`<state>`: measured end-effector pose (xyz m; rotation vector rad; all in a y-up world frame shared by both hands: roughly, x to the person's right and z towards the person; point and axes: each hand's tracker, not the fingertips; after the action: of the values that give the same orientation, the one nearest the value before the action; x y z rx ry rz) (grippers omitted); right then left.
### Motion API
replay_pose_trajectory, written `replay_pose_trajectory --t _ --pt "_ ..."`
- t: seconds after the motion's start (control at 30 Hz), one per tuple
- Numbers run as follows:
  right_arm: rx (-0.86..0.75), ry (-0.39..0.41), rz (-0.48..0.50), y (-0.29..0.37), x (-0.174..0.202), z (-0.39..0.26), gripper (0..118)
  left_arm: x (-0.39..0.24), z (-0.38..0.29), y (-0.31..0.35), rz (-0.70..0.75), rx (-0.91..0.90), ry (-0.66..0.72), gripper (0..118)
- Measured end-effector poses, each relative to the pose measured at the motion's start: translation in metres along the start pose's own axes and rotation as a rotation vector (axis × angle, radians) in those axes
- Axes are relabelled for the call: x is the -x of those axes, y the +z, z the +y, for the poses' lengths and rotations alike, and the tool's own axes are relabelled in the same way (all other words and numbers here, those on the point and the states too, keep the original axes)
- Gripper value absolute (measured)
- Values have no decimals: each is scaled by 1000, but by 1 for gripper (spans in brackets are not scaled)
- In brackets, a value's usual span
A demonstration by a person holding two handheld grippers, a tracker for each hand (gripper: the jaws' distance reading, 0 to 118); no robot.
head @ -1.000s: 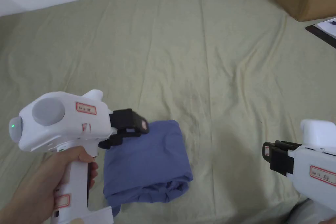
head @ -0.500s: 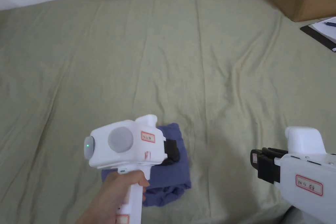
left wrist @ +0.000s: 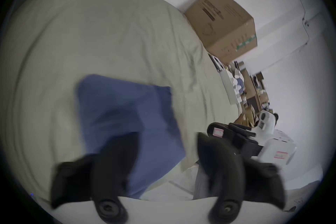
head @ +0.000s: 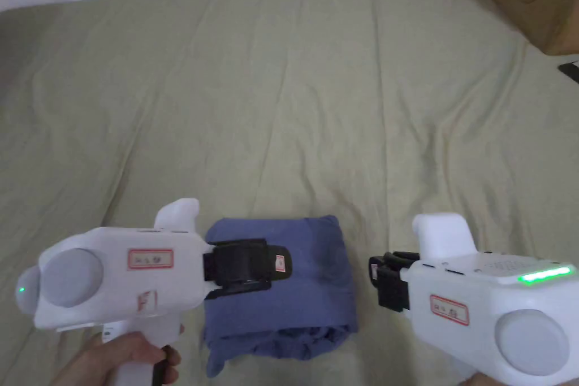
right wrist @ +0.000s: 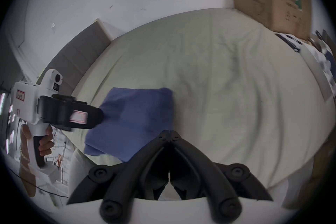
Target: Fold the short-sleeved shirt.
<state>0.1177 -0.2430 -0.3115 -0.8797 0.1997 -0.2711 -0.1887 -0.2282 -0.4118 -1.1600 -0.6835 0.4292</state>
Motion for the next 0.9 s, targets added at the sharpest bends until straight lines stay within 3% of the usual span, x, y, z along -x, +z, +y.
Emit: replay_pose_trajectory --t 0.03,0.13,0.23,0.4,0.63,0.7,0.77,0.8,0.87,0.9 --pt "-1 28 23 -12 9 3 0 11 -2 12 11 -15 20 104" --pt "17 104 40 -51 34 5 0 43 -7 39 26 -70 95 104" --pt "95 158 -29 -98 45 -5 0 77 -8 43 20 -66 240 104" --pt "82 148 -40 -106 43 -13 0 111 -3 6 -146 -28 422 104" --pt "87 163 -62 -105 47 -14 0 108 16 -71 -243 144 450 103" --pt "84 158 -62 -104 47 -14 0 102 19 -86 -263 186 405 91" --pt "72 116 -61 -98 45 -11 0 92 21 -89 -63 190 288 39" --pt "66 85 -70 -95 44 -9 0 96 21 -86 -50 191 251 34" --pt "1 46 -74 -78 46 -6 0 108 21 -78 -218 197 344 28" --pt "-35 54 -82 -68 49 -3 0 109 22 -71 -191 190 331 28"
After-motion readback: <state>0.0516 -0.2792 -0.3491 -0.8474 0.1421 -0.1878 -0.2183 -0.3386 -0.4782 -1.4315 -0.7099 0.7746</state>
